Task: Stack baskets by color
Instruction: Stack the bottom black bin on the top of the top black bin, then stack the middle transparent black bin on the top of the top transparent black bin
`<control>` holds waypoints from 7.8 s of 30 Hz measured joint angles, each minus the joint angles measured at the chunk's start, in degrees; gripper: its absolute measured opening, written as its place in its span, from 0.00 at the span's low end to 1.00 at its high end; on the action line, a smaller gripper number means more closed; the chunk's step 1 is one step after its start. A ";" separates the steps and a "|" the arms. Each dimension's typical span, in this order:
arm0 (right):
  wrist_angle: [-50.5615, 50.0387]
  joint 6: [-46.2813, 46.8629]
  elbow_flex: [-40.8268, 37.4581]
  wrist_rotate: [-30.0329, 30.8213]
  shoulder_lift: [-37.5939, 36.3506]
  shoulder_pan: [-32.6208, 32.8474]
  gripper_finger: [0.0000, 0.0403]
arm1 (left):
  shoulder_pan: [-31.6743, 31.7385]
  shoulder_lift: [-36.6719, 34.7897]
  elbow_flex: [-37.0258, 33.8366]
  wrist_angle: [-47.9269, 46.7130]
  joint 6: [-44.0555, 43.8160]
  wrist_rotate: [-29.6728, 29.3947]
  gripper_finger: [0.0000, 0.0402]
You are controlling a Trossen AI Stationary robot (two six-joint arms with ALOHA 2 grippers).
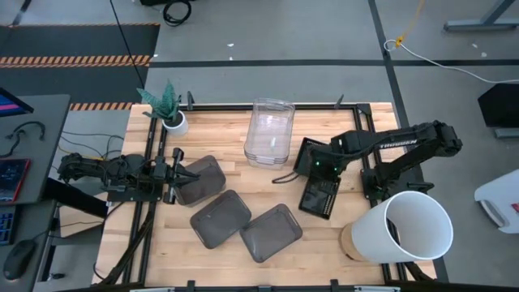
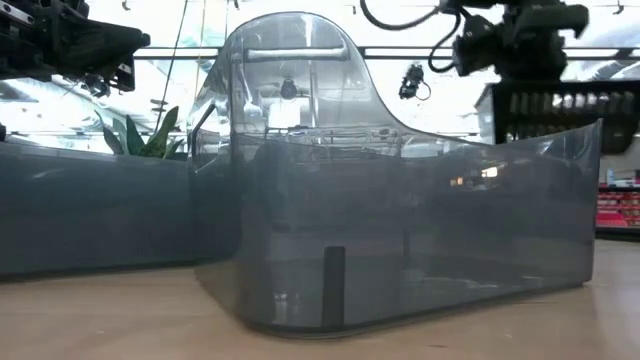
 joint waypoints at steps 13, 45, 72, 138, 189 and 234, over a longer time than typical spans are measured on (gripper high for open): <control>0.08 -15.32 2.40 5.24 0.00 -16.67 0.01 | 0.00 0.00 0.00 -0.01 0.00 0.01 0.08; 5.05 -29.87 6.90 14.01 15.79 -31.00 0.02 | 0.00 0.00 0.00 0.00 0.00 0.00 0.08; 3.06 -29.69 6.88 1.81 17.97 -31.39 0.24 | 0.00 0.00 0.00 0.00 -0.01 0.00 0.09; 23.20 -6.25 26.27 -9.28 23.59 12.76 0.24 | 0.00 0.00 0.00 0.02 -0.01 0.01 0.08; 79.27 -29.08 -21.75 12.20 -16.10 11.67 0.20 | 0.00 0.00 0.00 0.00 -0.01 -0.01 0.06; 68.79 -28.53 -45.13 2.36 -64.16 -4.30 0.06 | -0.02 9.19 0.00 5.51 -40.77 1.57 0.07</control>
